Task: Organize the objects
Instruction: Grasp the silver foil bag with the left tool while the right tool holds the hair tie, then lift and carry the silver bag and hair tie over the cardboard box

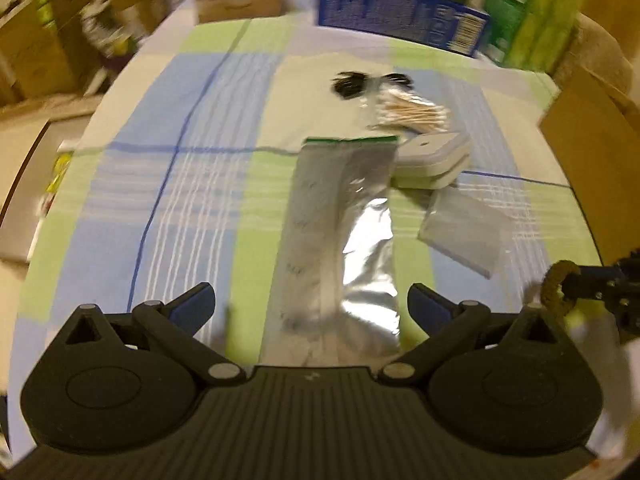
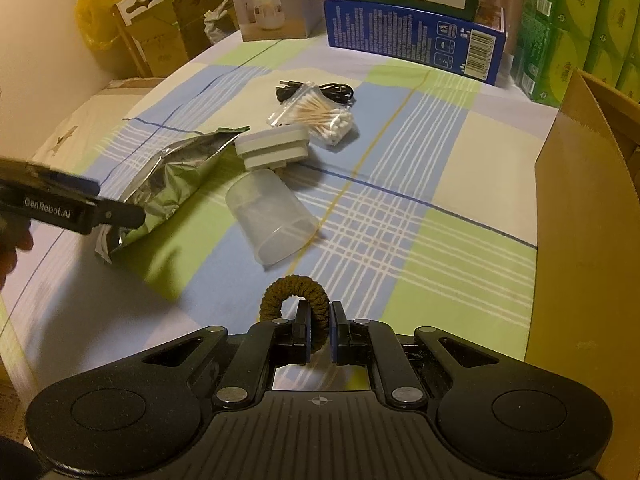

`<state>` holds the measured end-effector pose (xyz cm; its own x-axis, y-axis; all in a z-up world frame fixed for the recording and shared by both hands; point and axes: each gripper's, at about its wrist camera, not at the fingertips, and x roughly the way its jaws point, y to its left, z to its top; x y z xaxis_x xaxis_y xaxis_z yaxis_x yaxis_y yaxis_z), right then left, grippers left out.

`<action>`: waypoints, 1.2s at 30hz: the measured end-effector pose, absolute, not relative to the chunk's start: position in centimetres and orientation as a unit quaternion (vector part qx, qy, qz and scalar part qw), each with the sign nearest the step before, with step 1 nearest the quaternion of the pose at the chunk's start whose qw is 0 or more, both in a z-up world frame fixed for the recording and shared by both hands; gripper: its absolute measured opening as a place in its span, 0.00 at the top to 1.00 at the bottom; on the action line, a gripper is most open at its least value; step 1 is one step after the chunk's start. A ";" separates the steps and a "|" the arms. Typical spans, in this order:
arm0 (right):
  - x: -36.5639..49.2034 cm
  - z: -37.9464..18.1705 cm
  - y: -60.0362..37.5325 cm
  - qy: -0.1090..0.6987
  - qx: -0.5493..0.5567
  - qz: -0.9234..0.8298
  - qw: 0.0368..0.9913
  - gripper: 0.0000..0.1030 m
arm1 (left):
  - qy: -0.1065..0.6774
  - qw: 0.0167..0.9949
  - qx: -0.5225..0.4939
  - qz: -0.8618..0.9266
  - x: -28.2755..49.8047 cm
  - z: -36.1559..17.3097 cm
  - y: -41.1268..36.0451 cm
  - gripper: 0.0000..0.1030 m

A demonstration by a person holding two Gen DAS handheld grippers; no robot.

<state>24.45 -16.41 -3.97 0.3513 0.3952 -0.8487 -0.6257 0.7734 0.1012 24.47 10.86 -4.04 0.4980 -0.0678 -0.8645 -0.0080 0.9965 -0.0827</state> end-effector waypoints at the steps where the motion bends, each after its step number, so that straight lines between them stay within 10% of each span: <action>1: 24.4 -4.0 -16.5 0.475 -0.122 0.314 0.813 0.96 | 0.503 0.863 -0.028 -0.030 24.9 -3.9 10.7 0.03; 9: 24.3 -4.1 -16.8 0.477 -0.123 0.312 0.813 0.95 | 0.533 0.842 0.000 -0.080 28.3 -4.9 10.1 0.20; 12: 24.2 -4.1 -16.9 0.477 -0.123 0.312 0.813 0.96 | 0.538 0.840 -0.001 -0.075 28.6 -5.0 10.3 0.46; 18: 23.4 -3.6 -16.9 0.474 -0.120 0.317 0.812 0.96 | 0.549 0.832 0.018 -0.077 26.6 -4.5 10.8 0.62; 36: 21.7 -3.5 -17.6 0.482 -0.102 0.308 0.814 0.96 | 0.583 0.799 0.087 -0.114 24.8 -4.6 10.2 0.42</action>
<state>21.70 -17.61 -3.48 0.3458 0.4041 -0.8468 -0.6003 0.7889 0.1313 24.81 10.24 -4.58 0.2932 -0.0809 -0.9526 0.2846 0.9586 0.0062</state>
